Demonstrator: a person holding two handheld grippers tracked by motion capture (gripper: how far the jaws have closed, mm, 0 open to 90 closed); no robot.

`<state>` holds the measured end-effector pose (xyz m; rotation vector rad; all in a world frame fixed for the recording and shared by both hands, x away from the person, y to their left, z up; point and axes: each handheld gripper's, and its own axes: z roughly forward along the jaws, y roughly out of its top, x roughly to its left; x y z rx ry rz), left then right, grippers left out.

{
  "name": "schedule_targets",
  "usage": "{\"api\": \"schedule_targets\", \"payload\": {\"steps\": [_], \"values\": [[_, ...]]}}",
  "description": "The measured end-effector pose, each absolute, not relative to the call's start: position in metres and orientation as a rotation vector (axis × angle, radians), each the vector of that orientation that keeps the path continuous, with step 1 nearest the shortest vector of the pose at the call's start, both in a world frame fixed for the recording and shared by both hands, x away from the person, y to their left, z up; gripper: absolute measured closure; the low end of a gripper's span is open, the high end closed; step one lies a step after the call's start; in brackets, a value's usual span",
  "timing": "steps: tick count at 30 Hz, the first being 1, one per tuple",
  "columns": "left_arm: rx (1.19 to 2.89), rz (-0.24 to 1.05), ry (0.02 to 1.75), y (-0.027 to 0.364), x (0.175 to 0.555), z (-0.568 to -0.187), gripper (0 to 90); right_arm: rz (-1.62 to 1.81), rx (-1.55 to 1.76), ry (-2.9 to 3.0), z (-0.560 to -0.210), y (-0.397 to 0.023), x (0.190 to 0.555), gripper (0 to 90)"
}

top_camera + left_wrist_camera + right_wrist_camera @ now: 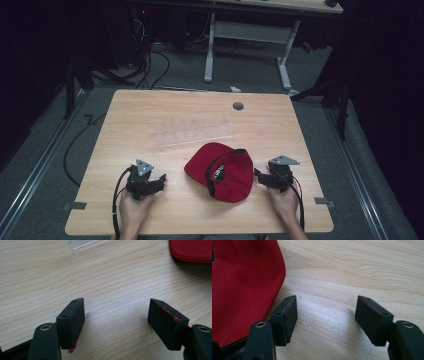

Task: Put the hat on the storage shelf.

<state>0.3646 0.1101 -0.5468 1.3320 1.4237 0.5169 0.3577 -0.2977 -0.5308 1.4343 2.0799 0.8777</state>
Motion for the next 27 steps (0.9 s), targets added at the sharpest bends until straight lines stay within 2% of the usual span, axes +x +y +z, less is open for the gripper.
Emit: {"api": "schedule_targets", "payload": {"steps": [13, 18, 27], "values": [[1.335, 0.513, 1.423, 0.11, 0.364, -0.547, 28.8, 0.88, 1.437, 2.08, -0.531, -0.298, 0.358, 34.9], [1.336, 0.512, 1.422, 0.11, 0.364, -0.547, 28.5, 0.906, 1.455, 2.079, -0.53, -0.301, 0.358, 38.6], [1.337, 0.511, 1.422, 0.11, 0.364, -0.547, 28.4, 1.047, 1.45, 2.082, -0.512, -0.303, 0.357, 38.2]]}}
